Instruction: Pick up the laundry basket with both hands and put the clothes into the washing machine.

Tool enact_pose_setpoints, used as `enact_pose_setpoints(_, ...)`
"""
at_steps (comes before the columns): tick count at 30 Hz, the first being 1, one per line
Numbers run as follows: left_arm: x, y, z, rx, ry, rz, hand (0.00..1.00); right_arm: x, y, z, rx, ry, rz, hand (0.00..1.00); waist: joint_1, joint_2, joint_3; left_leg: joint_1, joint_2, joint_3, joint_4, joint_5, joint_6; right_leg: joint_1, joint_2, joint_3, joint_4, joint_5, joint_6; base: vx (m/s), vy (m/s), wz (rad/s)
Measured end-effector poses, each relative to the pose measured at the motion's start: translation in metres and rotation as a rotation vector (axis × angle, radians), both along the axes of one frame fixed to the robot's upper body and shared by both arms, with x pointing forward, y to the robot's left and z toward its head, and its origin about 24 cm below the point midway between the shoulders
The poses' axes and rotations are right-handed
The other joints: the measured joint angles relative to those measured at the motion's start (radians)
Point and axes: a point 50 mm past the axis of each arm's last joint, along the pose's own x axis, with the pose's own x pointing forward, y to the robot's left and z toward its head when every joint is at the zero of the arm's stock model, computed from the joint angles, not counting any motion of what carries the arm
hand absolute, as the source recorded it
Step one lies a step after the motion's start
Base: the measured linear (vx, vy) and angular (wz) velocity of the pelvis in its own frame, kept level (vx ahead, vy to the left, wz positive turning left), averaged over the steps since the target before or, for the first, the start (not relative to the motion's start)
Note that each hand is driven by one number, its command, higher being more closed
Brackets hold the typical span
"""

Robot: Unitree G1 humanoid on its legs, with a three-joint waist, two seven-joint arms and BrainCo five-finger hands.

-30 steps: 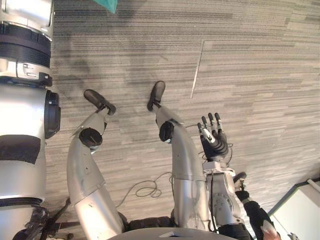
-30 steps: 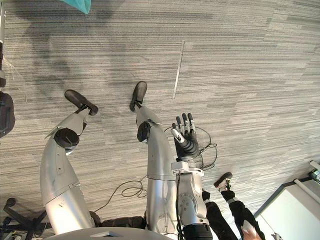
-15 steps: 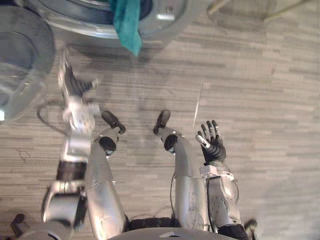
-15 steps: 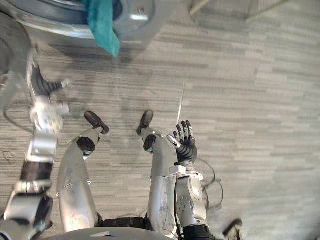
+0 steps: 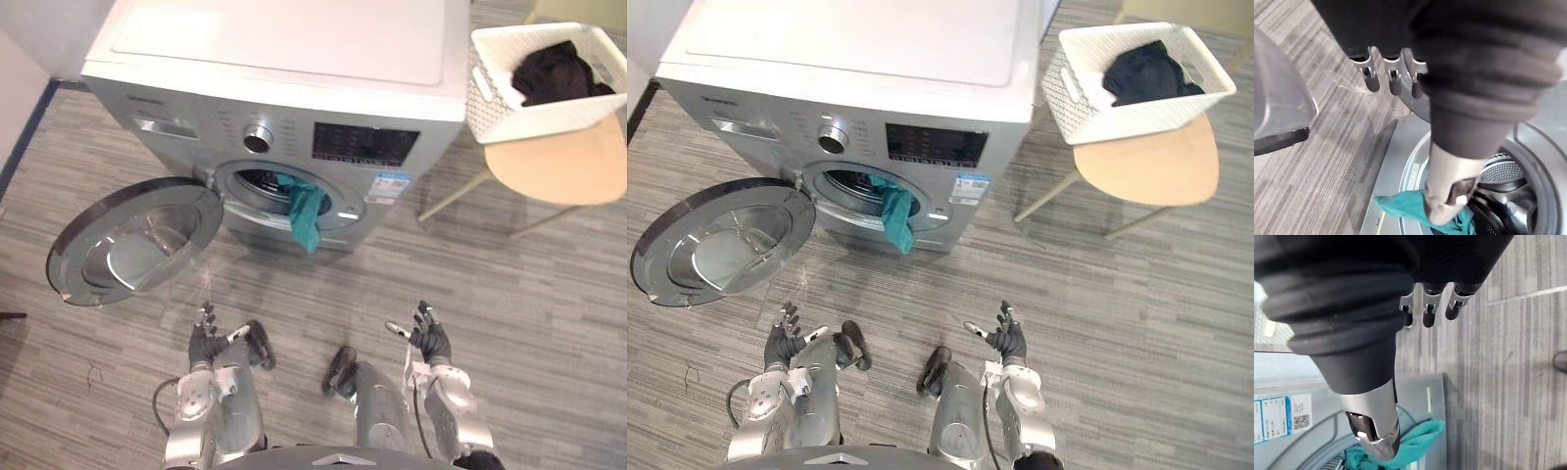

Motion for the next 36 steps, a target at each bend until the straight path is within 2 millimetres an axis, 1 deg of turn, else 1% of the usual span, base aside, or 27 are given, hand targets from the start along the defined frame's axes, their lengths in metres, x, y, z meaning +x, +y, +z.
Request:
enact_pose_setpoints(1, -0.002, -0.002, -0.005, -0.021, 0.019, -0.007, 0.00, 0.006, -0.003, -0.002, -0.010, 0.015, -0.002, 0.00, 0.018, 0.002, -0.003, 0.044, -0.021, 0.047, -0.112, 0.024, -0.005, 0.014, 0.006, -0.002, 0.004, -0.016, 0.028, 0.16, 0.118, -0.23)
enact_pose_setpoints(2, -0.006, -0.003, -0.007, -0.030, 0.033, -0.007, 0.00, 0.008, -0.001, -0.004, -0.009, 0.030, 0.005, 0.00, 0.024, 0.003, -0.004, 0.064, -0.025, 0.055, -0.153, 0.037, 0.027, 0.024, 0.013, 0.001, 0.015, -0.026, 0.043, 0.20, 0.139, -0.27)
enact_pose_setpoints(3, -0.009, 0.003, -0.013, -0.015, 0.064, -0.028, 0.00, 0.008, 0.010, -0.015, -0.001, 0.083, 0.030, 0.00, 0.029, -0.042, -0.016, 0.067, -0.040, 0.055, -0.124, 0.005, 0.078, 0.029, -0.004, 0.016, 0.031, -0.047, 0.068, 0.27, 0.088, -0.04)
enact_pose_setpoints(4, -0.013, 0.006, -0.017, -0.009, 0.083, -0.039, 0.00, 0.003, 0.018, -0.024, 0.012, 0.128, 0.043, 0.00, 0.028, -0.077, -0.038, 0.065, -0.058, 0.053, -0.110, -0.023, 0.080, 0.031, -0.028, 0.016, 0.050, -0.056, 0.100, 0.41, 0.066, 0.22)
enact_pose_setpoints(5, -0.012, 0.005, -0.015, -0.004, 0.070, -0.065, 0.00, -0.004, 0.026, -0.033, 0.029, 0.168, 0.044, 0.00, 0.026, -0.107, -0.047, 0.066, -0.068, 0.048, -0.056, -0.073, 0.083, 0.015, -0.068, 0.037, 0.169, -0.057, 0.150, 0.41, 0.021, 0.36)
enact_pose_setpoints(6, -0.011, 0.007, -0.014, 0.010, 0.066, -0.081, 0.00, -0.004, 0.030, -0.036, 0.032, 0.182, 0.054, 0.00, 0.023, -0.116, -0.041, 0.067, -0.067, 0.037, 0.013, -0.108, 0.095, -0.028, -0.104, 0.081, 0.321, -0.039, 0.180, 0.38, 0.013, 0.40)
enact_pose_setpoints(7, -0.010, 0.006, -0.013, 0.022, 0.063, -0.103, 0.00, -0.003, 0.033, -0.038, 0.037, 0.194, 0.061, 0.00, 0.017, -0.116, -0.039, 0.066, -0.064, 0.022, 0.076, -0.147, 0.109, -0.089, -0.130, 0.146, 0.476, 0.002, 0.200, 0.32, -0.042, 0.49)
enact_pose_setpoints(8, -0.009, 0.008, -0.010, 0.040, 0.052, -0.122, 0.00, -0.001, 0.034, -0.039, 0.041, 0.211, 0.064, 0.00, 0.000, -0.106, -0.027, 0.065, -0.053, -0.001, 0.145, -0.184, 0.116, -0.150, -0.135, 0.213, 0.636, 0.015, 0.202, 0.30, -0.070, 0.50)
enact_pose_setpoints(9, -0.007, 0.009, -0.008, 0.045, 0.041, -0.124, 0.00, 0.004, 0.035, -0.036, 0.039, 0.197, 0.067, 0.00, -0.004, -0.100, -0.016, 0.064, -0.046, -0.009, 0.170, -0.190, 0.118, -0.174, -0.131, 0.230, 0.678, 0.011, 0.195, 0.24, -0.127, 0.51)
enact_pose_setpoints(10, -0.002, 0.009, -0.004, 0.049, 0.017, -0.124, 0.00, 0.017, 0.035, -0.027, 0.028, 0.161, 0.072, 0.00, -0.003, -0.078, 0.004, 0.061, -0.026, -0.017, 0.192, -0.195, 0.117, -0.222, -0.130, 0.225, 0.702, -0.007, 0.153, 0.18, -0.170, 0.27)
enact_pose_setpoints(11, 0.004, 0.005, 0.002, 0.048, -0.016, -0.137, 0.00, 0.034, 0.033, -0.016, 0.012, 0.120, 0.081, 0.00, 0.006, -0.056, 0.014, 0.041, 0.002, -0.021, 0.195, -0.199, 0.111, -0.275, -0.139, 0.201, 0.649, -0.025, 0.088, 0.14, -0.179, 0.17)
enact_pose_setpoints(12, 0.009, 0.003, 0.007, 0.050, -0.046, -0.141, 0.00, 0.046, 0.035, -0.007, 0.005, 0.088, 0.083, 0.00, 0.010, -0.038, 0.021, 0.015, 0.029, -0.025, 0.195, -0.204, 0.099, -0.312, -0.148, 0.182, 0.569, -0.029, 0.052, 0.08, -0.162, 0.09)
enact_pose_setpoints(13, 0.016, 0.001, 0.011, 0.053, -0.071, -0.143, 0.00, 0.056, 0.038, 0.000, 0.001, 0.058, 0.081, 0.00, 0.010, -0.024, 0.032, -0.015, 0.049, -0.042, 0.199, -0.212, 0.077, -0.340, -0.161, 0.179, 0.472, -0.024, 0.045, 0.02, -0.263, 0.17)
enact_pose_setpoints(14, 0.025, -0.001, 0.015, 0.056, -0.093, -0.147, 0.00, 0.066, 0.041, 0.007, -0.003, 0.040, 0.085, 0.00, 0.017, -0.021, 0.043, -0.051, 0.064, -0.063, 0.201, -0.200, 0.056, -0.353, -0.173, 0.208, 0.321, -0.005, 0.044, 0.02, -0.314, 0.24)
enact_pose_setpoints(15, 0.029, -0.003, 0.017, 0.055, -0.104, -0.150, 0.00, 0.069, 0.042, 0.008, -0.004, 0.041, 0.083, 0.00, 0.019, -0.021, 0.044, -0.071, 0.069, -0.074, 0.202, -0.192, 0.043, -0.352, -0.179, 0.223, 0.242, 0.016, 0.048, 0.03, -0.463, 0.35)
enact_pose_setpoints(16, 0.036, -0.005, 0.022, 0.051, -0.128, -0.151, 0.00, 0.072, 0.042, 0.009, -0.009, 0.051, 0.084, 0.00, 0.019, -0.017, 0.052, -0.108, 0.081, -0.101, 0.210, -0.179, 0.011, -0.337, -0.191, 0.207, 0.145, 0.108, 0.104, 0.04, -0.455, 0.28)
enact_pose_setpoints(17, 0.043, -0.006, 0.027, 0.047, -0.154, -0.133, 0.00, 0.080, 0.044, 0.012, -0.022, 0.058, 0.099, 0.00, 0.025, 0.005, 0.080, -0.135, 0.102, -0.135, 0.212, -0.164, -0.033, -0.335, -0.167, 0.176, 0.125, 0.207, 0.160, 0.03, -0.435, 0.21)
enact_pose_setpoints(18, 0.046, -0.009, 0.029, 0.037, -0.163, -0.125, 0.00, 0.084, 0.045, 0.016, -0.030, 0.052, 0.105, 0.00, 0.025, 0.019, 0.092, -0.147, 0.114, -0.148, 0.198, -0.148, -0.040, -0.342, -0.153, 0.158, 0.127, 0.201, 0.148, 0.01, -0.312, 0.09)
enact_pose_setpoints(19, 0.050, -0.015, 0.032, 0.016, -0.179, -0.121, 0.00, 0.089, 0.042, 0.020, -0.048, 0.042, 0.105, 0.00, 0.017, 0.026, 0.108, -0.156, 0.117, -0.155, 0.155, -0.111, -0.050, -0.361, -0.146, 0.141, 0.133, 0.193, 0.133, 0.03, -0.337, 0.24)
enact_pose_setpoints(20, 0.056, -0.024, 0.034, -0.015, -0.189, -0.121, 0.00, 0.094, 0.040, 0.023, -0.059, 0.043, 0.095, 0.00, 0.002, 0.028, 0.129, -0.154, 0.115, -0.158, 0.087, -0.051, -0.069, -0.374, -0.145, 0.115, 0.140, 0.194, 0.129, 0.05, -0.332, 0.27)
enact_pose_setpoints(23, 0.062, -0.031, 0.035, -0.052, -0.189, -0.102, 0.00, 0.092, 0.038, 0.020, -0.029, 0.056, 0.070, 0.00, 0.000, 0.025, 0.139, -0.144, 0.115, -0.171, -0.007, 0.022, -0.094, -0.373, -0.126, 0.074, 0.129, 0.193, 0.110, 0.10, -0.257, 0.25)
enact_pose_setpoints(25, 0.064, -0.030, 0.034, -0.052, -0.186, -0.095, 0.00, 0.092, 0.041, 0.019, 0.011, 0.063, 0.055, 0.00, 0.004, 0.025, 0.139, -0.146, 0.114, -0.171, -0.046, 0.047, -0.100, -0.375, -0.120, 0.056, 0.117, 0.191, 0.106, 0.07, -0.087, 0.19)
enact_pose_setpoints(30, 0.065, -0.015, 0.034, -0.067, -0.184, -0.005, 0.00, 0.105, 0.063, 0.027, 0.057, 0.045, 0.100, 0.00, 0.010, 0.025, 0.139, -0.180, 0.090, -0.184, -0.098, 0.078, -0.096, -0.394, -0.128, 0.030, 0.094, 0.195, 0.103, 0.00, 0.019, 0.19)
enact_pose_setpoints(32, 0.065, -0.016, 0.034, -0.083, -0.186, 0.004, 0.00, 0.116, 0.070, 0.038, 0.074, 0.006, 0.106, 0.00, 0.016, 0.025, 0.139, -0.204, 0.072, -0.200, -0.121, 0.094, -0.092, -0.404, -0.140, 0.011, 0.086, 0.197, 0.105, -0.02, 0.026, 0.32)
enact_pose_setpoints(33, 0.065, -0.016, 0.035, -0.089, -0.187, 0.006, 0.00, 0.118, 0.071, 0.039, 0.069, 0.010, 0.113, 0.00, 0.018, 0.025, 0.139, -0.215, 0.068, -0.204, -0.124, 0.099, -0.090, -0.413, -0.143, 0.006, 0.085, 0.199, 0.105, -0.02, 0.014, 0.30)
enact_pose_setpoints(34, 0.067, -0.017, 0.036, -0.100, -0.191, 0.007, 0.00, 0.128, 0.075, 0.051, 0.061, -0.018, 0.128, 0.00, 0.030, 0.025, 0.140, -0.235, 0.059, -0.207, -0.135, 0.109, -0.084, -0.432, -0.154, 0.001, 0.086, 0.204, 0.104, -0.01, 0.016, 0.24)
enact_pose_setpoints(36, 0.069, -0.021, 0.039, -0.134, -0.207, 0.008, 0.00, 0.140, 0.074, 0.065, 0.043, -0.043, 0.131, 0.00, 0.041, 0.027, 0.141, -0.263, 0.042, -0.207, -0.157, 0.136, -0.082, -0.465, -0.162, -0.002, 0.088, 0.215, 0.104, 0.00, 0.008, 0.22)
